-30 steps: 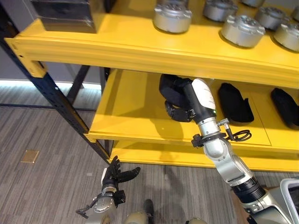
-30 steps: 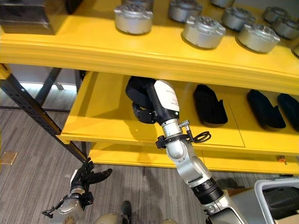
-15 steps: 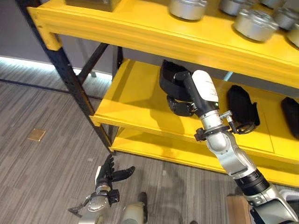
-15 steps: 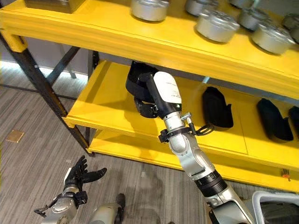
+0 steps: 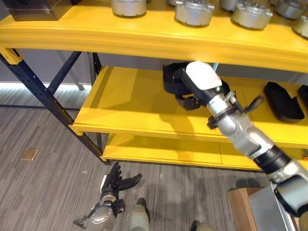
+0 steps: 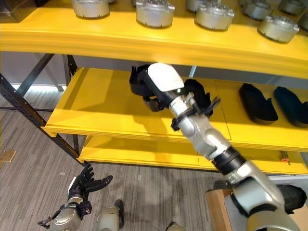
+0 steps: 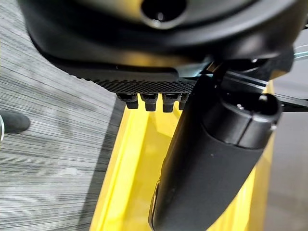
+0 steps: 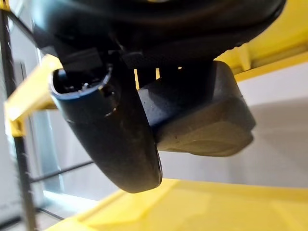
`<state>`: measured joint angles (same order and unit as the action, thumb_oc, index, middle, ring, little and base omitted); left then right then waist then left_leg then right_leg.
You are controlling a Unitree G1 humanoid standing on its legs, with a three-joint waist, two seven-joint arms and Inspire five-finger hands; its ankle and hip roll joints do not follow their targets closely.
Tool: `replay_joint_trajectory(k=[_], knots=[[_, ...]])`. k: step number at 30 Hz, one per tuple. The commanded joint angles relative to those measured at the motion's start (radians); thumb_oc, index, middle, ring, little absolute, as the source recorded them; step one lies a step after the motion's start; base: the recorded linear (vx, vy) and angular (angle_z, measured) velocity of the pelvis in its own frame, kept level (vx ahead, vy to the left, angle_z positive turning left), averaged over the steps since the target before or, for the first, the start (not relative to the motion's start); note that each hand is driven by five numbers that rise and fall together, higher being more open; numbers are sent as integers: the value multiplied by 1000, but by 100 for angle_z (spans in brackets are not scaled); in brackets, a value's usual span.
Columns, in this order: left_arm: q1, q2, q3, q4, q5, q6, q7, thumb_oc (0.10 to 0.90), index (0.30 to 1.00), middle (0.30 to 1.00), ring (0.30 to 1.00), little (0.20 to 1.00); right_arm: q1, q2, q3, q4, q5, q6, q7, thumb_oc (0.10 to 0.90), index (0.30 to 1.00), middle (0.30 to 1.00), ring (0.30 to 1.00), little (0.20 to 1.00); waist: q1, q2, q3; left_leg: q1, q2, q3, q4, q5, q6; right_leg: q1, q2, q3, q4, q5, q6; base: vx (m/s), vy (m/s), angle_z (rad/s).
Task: Move parts from the plastic box to the shelf.
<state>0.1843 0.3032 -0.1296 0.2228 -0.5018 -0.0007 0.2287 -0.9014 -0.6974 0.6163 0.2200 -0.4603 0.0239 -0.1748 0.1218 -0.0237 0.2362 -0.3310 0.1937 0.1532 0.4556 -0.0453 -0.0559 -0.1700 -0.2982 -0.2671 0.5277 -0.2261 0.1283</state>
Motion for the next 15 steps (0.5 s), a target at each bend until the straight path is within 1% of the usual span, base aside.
replay_joint_trajectory(k=[1, 3, 4, 7, 10, 14, 15], knots=[[-27, 71, -36, -91, -19, -99, -8, 900, 1000, 1000, 1000, 1000, -274, 20, -134, -88, 19, -25, -138, 400, 300, 300, 300, 300, 30, -16, -28, 37, 92, -41, 161, -149, -57, -1, -36, 2, 49, 10, 0, -89, -15, -7], [-34, 80, -47, -88, -16, -98, -16, 900, 1000, 1000, 1000, 1000, -356, -14, -97, -34, 25, -21, -126, 400, 300, 300, 300, 300, 34, -10, -9, -6, 94, -48, 249, -206, -43, -61, -51, 19, 146, -31, -10, -70, -3, -19], [-36, 82, -50, -85, -15, -99, -18, 900, 1000, 1000, 1000, 1000, -372, -17, -85, -18, 36, -21, -124, 400, 300, 300, 300, 300, 35, -8, -2, -18, 93, -53, 279, -226, -40, -76, -53, 29, 175, -47, -12, -52, 9, -9], [-45, 97, -61, -76, -12, -101, -22, 900, 1000, 1000, 1000, 1000, -427, -44, -44, 36, 47, -19, -121, 400, 300, 300, 300, 300, 36, -6, 15, -68, 88, -64, 342, -257, -33, -127, -64, 39, 234, -71, -19, -32, 10, 1], [-49, 108, -65, -73, -13, -105, -26, 900, 1000, 1000, 1000, 1000, -464, -66, -6, 84, 51, -20, -112, 400, 300, 300, 300, 300, 39, -4, 25, -98, 82, -76, 367, -269, -27, -151, -68, 42, 254, -79, -23, -20, 8, 4], [-56, 115, -71, -67, -16, -111, -27, 900, 1000, 1000, 1000, 1000, -486, -69, 13, 133, 55, -19, -111, 400, 300, 300, 300, 300, 42, -2, 32, -117, 74, -82, 381, -276, -24, -165, -74, 41, 267, -81, -24, -4, 15, 8], [-61, 123, -78, -62, -21, -114, -26, 900, 1000, 1000, 1000, 1000, -503, -65, 26, 176, 59, -13, -111, 400, 300, 300, 300, 300, 44, -1, 37, -132, 66, -86, 388, -277, -22, -172, -76, 40, 268, -77, -24, -5, 22, 8]])
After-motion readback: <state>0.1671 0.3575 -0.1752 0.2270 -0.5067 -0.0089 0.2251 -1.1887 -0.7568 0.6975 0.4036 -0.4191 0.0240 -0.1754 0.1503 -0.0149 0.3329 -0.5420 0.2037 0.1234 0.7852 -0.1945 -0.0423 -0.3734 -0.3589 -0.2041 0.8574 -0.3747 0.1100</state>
